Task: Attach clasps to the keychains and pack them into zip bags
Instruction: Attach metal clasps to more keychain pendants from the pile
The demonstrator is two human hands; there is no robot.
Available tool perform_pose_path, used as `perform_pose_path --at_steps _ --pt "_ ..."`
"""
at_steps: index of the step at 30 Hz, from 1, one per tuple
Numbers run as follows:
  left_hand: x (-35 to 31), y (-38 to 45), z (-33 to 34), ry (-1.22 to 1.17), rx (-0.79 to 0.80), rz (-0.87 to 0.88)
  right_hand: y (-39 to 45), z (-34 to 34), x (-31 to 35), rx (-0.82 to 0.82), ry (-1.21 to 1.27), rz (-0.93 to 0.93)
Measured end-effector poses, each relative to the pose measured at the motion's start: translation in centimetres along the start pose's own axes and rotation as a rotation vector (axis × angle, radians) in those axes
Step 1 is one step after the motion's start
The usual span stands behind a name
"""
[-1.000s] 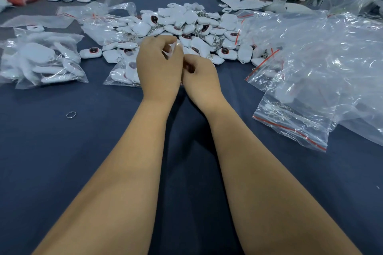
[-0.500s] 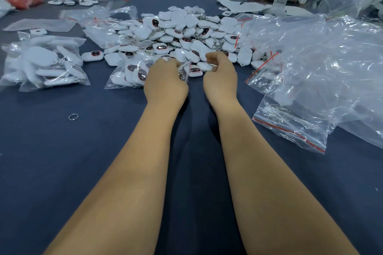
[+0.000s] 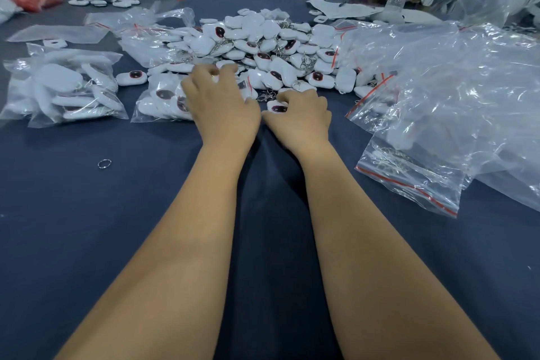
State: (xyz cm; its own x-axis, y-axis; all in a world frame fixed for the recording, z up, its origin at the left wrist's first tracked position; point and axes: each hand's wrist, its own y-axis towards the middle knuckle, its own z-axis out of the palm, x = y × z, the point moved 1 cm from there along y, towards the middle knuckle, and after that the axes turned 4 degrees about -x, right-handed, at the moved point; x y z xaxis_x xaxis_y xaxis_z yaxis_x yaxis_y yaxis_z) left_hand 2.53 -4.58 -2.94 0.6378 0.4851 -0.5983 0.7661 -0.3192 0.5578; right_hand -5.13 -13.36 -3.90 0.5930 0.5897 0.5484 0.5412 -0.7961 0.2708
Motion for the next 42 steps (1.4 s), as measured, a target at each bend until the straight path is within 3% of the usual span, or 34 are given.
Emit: perform_pose_path --at_steps 3,6,13,20,33,42 --pt "-1.1 -0.4 0.0 -0.397 0.021 0.110 -0.1 0.0 0.0 -0.028 -0.018 0.015" --pt "-1.5 -0.6 0.7 -0.703 0.256 -0.075 0.0 0.0 -0.1 -0.058 0.070 -0.008" --pt "-0.8 0.0 1.2 -0.745 0.377 -0.213 -0.2 -1.1 0.0 -0.111 0.896 0.109" --pt "-0.4 0.0 1.4 -0.724 0.440 -0.234 0.2 -1.1 0.1 -0.066 1.243 0.270" --pt "-0.4 0.1 1.3 -0.809 0.422 -0.250 0.2 -1.1 0.1 0.029 1.223 0.246" --pt "-0.3 -0.1 1.4 -0.687 0.427 -0.185 0.3 -0.9 0.2 0.015 1.168 0.265"
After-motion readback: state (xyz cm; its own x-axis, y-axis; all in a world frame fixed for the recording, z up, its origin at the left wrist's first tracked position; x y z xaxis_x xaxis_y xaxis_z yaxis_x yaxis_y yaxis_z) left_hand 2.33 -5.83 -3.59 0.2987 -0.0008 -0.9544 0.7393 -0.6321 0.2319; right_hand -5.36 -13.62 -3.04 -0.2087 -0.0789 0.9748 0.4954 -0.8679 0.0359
